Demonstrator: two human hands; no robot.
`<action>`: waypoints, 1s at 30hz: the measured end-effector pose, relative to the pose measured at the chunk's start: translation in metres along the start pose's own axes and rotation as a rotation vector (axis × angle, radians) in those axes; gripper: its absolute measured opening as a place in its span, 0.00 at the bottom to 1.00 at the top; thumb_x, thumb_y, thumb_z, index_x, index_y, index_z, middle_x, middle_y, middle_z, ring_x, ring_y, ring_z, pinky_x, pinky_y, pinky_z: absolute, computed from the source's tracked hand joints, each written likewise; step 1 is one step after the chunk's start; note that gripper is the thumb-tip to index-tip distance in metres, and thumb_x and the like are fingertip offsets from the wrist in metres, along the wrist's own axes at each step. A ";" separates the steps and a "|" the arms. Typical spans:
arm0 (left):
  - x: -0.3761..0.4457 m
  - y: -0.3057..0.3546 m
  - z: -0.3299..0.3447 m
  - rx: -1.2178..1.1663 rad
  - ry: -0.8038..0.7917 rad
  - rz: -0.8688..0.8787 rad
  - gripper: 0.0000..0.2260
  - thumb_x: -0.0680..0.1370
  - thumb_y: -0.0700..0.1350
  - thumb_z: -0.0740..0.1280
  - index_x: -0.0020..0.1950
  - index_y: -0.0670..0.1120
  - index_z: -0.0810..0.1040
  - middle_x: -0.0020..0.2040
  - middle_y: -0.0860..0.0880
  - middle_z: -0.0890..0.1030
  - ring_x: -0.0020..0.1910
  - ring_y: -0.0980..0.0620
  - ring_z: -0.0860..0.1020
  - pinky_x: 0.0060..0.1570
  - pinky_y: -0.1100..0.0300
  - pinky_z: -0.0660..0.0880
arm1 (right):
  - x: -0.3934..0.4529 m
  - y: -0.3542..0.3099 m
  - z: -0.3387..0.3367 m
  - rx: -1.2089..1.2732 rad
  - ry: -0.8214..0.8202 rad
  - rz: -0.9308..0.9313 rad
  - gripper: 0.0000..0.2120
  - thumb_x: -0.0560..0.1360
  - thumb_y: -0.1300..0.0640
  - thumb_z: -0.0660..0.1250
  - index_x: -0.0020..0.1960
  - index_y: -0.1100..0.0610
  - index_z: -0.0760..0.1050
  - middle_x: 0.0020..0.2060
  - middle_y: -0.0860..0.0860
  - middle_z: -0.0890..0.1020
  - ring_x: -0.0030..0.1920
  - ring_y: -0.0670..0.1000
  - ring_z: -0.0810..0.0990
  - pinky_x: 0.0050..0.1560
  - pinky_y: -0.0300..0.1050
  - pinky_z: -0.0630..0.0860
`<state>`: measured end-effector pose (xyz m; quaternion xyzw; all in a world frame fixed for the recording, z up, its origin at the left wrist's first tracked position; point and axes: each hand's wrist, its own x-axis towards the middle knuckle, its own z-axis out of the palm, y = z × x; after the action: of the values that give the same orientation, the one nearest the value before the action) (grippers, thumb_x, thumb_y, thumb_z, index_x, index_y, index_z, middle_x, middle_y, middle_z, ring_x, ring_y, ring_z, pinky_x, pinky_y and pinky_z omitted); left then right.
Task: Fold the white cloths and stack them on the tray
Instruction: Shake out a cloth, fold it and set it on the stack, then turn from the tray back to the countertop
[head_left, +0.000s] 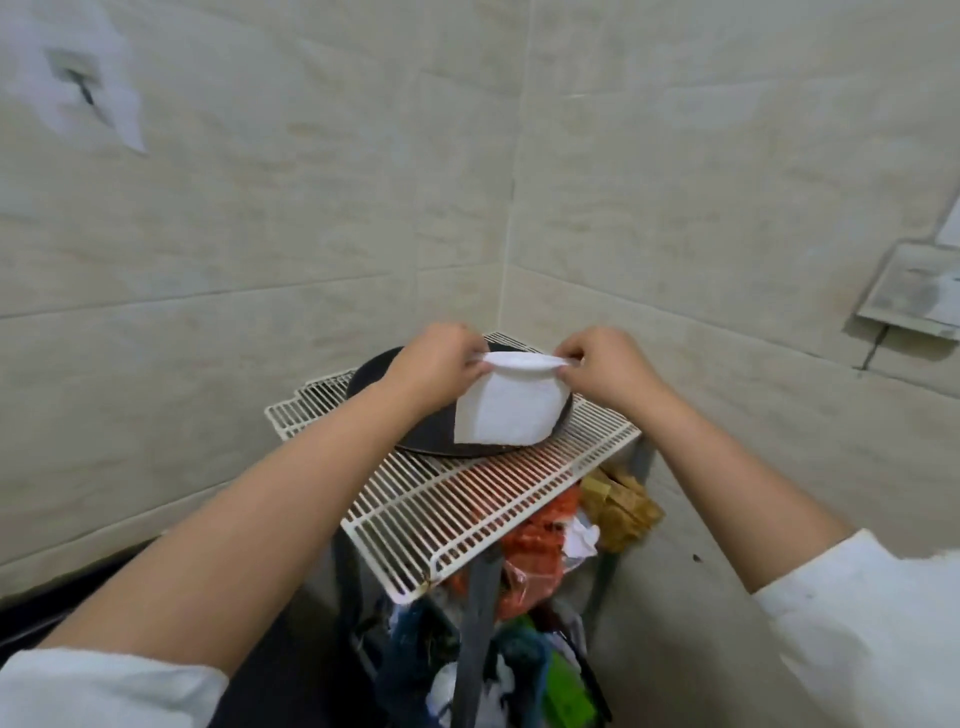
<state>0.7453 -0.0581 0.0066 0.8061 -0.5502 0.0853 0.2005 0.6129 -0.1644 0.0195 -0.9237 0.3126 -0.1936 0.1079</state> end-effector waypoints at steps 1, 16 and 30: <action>0.013 -0.004 0.006 -0.024 0.012 -0.059 0.13 0.79 0.44 0.62 0.59 0.40 0.77 0.58 0.41 0.79 0.56 0.43 0.77 0.54 0.56 0.72 | 0.018 0.005 0.004 0.046 -0.025 0.001 0.13 0.73 0.67 0.61 0.54 0.62 0.80 0.50 0.61 0.83 0.50 0.60 0.81 0.49 0.48 0.76; 0.108 -0.073 0.110 0.145 -0.092 -0.510 0.13 0.78 0.37 0.58 0.59 0.38 0.77 0.62 0.40 0.75 0.61 0.42 0.74 0.61 0.56 0.68 | 0.214 0.062 0.121 -0.017 -0.343 -0.507 0.15 0.74 0.67 0.60 0.57 0.62 0.79 0.56 0.60 0.81 0.59 0.59 0.77 0.57 0.43 0.71; 0.078 -0.031 0.129 0.348 -0.250 -0.663 0.14 0.80 0.45 0.56 0.63 0.44 0.73 0.62 0.45 0.73 0.60 0.45 0.74 0.58 0.51 0.74 | 0.187 0.082 0.125 -0.315 -0.567 -0.696 0.15 0.77 0.57 0.60 0.61 0.60 0.72 0.61 0.56 0.75 0.59 0.56 0.75 0.55 0.47 0.74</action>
<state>0.7931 -0.1685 -0.0896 0.9662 -0.2574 0.0089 0.0091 0.7586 -0.3342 -0.0656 -0.9950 -0.0318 0.0913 -0.0235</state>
